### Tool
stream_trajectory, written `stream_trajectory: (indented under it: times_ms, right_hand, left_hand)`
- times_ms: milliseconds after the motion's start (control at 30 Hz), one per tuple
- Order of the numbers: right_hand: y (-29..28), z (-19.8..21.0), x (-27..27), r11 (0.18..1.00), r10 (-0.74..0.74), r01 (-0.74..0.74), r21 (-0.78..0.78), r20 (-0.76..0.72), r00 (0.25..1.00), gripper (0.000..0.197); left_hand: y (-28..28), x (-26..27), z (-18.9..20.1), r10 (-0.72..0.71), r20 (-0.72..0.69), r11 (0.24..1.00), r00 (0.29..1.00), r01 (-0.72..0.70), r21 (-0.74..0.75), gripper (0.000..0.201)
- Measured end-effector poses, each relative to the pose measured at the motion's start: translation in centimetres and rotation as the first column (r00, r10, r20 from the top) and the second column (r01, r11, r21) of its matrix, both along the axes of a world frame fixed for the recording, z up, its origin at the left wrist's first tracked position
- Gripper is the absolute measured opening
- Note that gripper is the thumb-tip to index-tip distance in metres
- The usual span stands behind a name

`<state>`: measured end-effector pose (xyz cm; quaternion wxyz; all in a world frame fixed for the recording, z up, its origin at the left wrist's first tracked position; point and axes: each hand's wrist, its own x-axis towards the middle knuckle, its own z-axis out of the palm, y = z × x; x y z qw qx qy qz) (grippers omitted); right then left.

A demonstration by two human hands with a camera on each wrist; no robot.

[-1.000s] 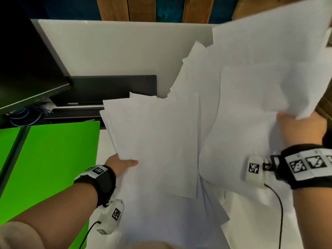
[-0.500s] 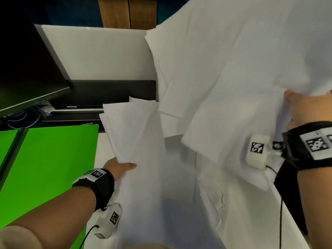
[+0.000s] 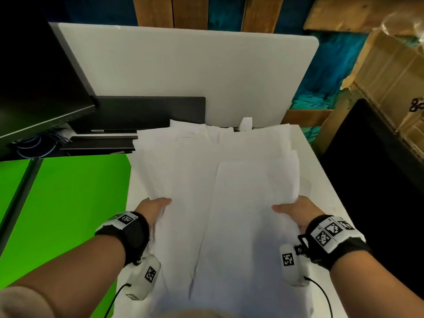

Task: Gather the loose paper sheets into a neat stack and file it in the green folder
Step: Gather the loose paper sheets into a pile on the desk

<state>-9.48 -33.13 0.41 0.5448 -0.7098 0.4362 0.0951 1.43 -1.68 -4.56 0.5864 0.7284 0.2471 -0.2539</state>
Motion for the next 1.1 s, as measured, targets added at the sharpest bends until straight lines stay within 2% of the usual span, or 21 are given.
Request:
stream_trajectory:
  times_ms: [33, 133, 267, 367, 400, 500, 567, 633, 800, 900, 933, 1000, 1100]
  right_hand:
    - [-0.2, -0.1, 0.1, 1.000, 0.014, -0.014, 0.019, -0.006, 1.000, 0.017]
    - [-0.4, -0.6, 0.6, 1.000, -0.015, 0.015, -0.024, 0.024, 1.000, 0.032]
    - [1.7, -1.4, 2.0, 0.988, 0.137, -0.140, -0.066, -0.044, 0.990, 0.041]
    - [3.9, -1.8, 3.0, 0.974, 0.201, -0.206, -0.095, -0.057, 0.978, 0.045]
    - [4.3, -2.0, 3.3, 0.976, 0.191, -0.193, -0.096, -0.037, 0.981, 0.045]
    - [4.4, -2.0, 3.6, 0.987, 0.079, -0.070, -0.146, 0.056, 0.995, 0.040]
    - [3.8, -1.8, 3.6, 0.973, 0.025, 0.002, -0.230, 0.114, 0.993, 0.037]
    - [3.1, -1.6, 3.4, 0.972, -0.001, 0.033, -0.231, 0.138, 0.990, 0.035]
    - [0.4, -1.2, 2.7, 0.978, 0.117, -0.114, -0.175, 0.004, 0.993, 0.023]
    - [-1.7, -0.3, 2.1, 0.944, 0.125, -0.133, -0.303, -0.046, 0.991, 0.031]
    - [-2.3, 0.2, 1.9, 0.924, 0.080, -0.093, -0.371, -0.049, 0.996, 0.032]
    - [-3.8, 1.3, 1.8, 0.890, -0.068, 0.082, -0.448, 0.048, 0.997, 0.034]
    - [-5.4, 3.6, 2.2, 0.821, -0.288, 0.386, -0.422, 0.278, 0.916, 0.035]
  left_hand:
    - [0.1, 0.1, -0.3, -0.006, 0.000, 1.000, 1.000, 0.006, 0.012, 0.102]
    - [-0.2, -0.4, 0.5, -0.031, 0.009, 0.999, 0.999, 0.030, 0.031, 0.076]
    - [-0.3, -0.5, 0.6, -0.072, 0.015, 0.997, 0.997, 0.072, 0.005, 0.072]
    - [-0.1, -0.3, 0.3, -0.098, 0.022, 0.995, 0.995, 0.098, -0.007, 0.089]
    - [-0.1, -0.3, 0.3, -0.099, 0.024, 0.995, 0.995, 0.099, -0.005, 0.091]
    - [0.0, -0.3, 0.5, -0.084, -0.012, 0.995, 0.996, 0.084, -0.046, 0.067]
    - [0.0, -0.2, 0.6, -0.043, -0.028, 0.997, 0.999, 0.041, -0.069, 0.064]
    - [0.0, -0.1, 0.3, 0.016, -0.016, 0.999, 1.000, -0.017, -0.042, 0.063]
    - [-0.4, 0.0, 0.5, 0.023, -0.002, 0.991, 1.000, -0.022, 0.132, 0.067]
    - [-0.4, 0.2, 0.3, 0.027, -0.007, 0.990, 1.000, -0.026, 0.137, 0.063]
    - [-0.3, 0.2, 0.2, 0.027, -0.002, 0.991, 1.000, -0.026, 0.134, 0.063]
    - [-0.2, 0.3, 0.0, 0.022, 0.003, 0.991, 1.000, -0.022, 0.134, 0.061]
    - [-0.2, 0.3, -0.1, 0.018, 0.004, 0.992, 1.000, -0.018, 0.124, 0.055]
